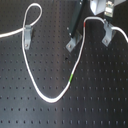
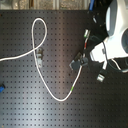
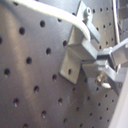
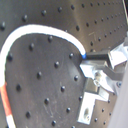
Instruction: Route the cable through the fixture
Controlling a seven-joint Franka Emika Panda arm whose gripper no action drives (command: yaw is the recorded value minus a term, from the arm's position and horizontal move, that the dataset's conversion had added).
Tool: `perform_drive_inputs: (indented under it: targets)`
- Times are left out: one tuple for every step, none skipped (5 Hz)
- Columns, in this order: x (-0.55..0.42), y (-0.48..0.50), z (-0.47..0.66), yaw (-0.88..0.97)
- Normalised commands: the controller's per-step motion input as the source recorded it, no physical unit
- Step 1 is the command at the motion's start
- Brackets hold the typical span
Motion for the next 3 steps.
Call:
perform_drive_inputs:
  targets:
    - [-0.068,-0.050,0.00,0.47]
    - [-0.177,-0.051,0.00,0.26]
    - [-0.461,0.380,0.15,-0.37]
